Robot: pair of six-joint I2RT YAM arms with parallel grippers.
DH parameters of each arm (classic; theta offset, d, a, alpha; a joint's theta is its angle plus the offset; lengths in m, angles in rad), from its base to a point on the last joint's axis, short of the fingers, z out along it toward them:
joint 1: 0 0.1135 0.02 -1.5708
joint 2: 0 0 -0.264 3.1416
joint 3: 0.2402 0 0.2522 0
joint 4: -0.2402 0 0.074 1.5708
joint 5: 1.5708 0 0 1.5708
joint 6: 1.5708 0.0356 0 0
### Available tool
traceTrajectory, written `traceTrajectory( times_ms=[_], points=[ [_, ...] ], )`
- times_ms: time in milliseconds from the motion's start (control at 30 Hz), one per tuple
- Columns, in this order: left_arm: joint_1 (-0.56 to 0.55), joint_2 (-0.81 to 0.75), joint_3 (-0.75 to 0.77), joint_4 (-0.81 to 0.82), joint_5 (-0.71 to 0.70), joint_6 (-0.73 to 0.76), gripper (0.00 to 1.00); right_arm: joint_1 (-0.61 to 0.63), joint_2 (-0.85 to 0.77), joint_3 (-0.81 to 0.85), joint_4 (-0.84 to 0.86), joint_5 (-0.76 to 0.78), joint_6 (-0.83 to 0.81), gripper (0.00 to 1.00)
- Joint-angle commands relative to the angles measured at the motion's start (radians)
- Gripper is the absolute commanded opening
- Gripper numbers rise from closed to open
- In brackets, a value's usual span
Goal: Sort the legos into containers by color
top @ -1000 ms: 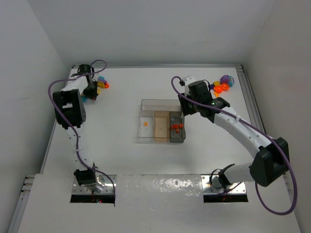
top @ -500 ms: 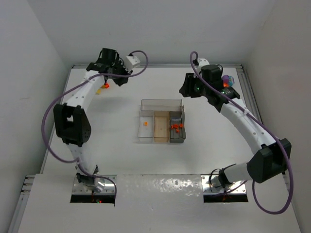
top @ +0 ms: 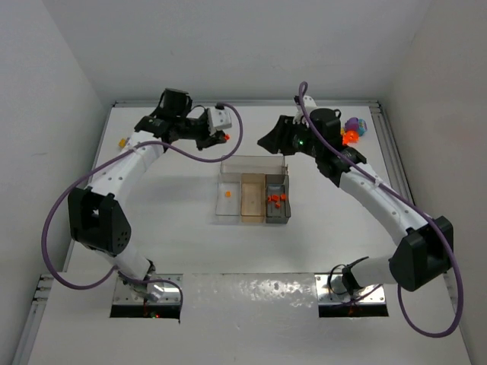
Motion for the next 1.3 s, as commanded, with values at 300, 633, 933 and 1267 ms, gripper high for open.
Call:
traceTrajectory(
  times_ms=[300,633,933,1267],
  points=[
    [-0.177,-0.075,-0.124,0.119,0.006,-0.022,0.0,0.041,-0.079,-0.017,0.012,0.115,-0.045,0.47],
    [-0.359,0.055,-0.19,0.377,-0.055,-0.252,0.0,0.038,-0.235,-0.003,-0.277,0.686,-0.107,0.48],
    [-0.451,0.242,-0.179,0.475,-0.097,-0.362,0.0,0.038,-0.361,-0.062,-0.363,0.857,-0.147,0.48],
    [-0.467,0.268,-0.199,0.52,-0.17,-0.331,0.67,0.038,-0.401,-0.079,-0.383,0.834,-0.143,0.48]
  ],
)
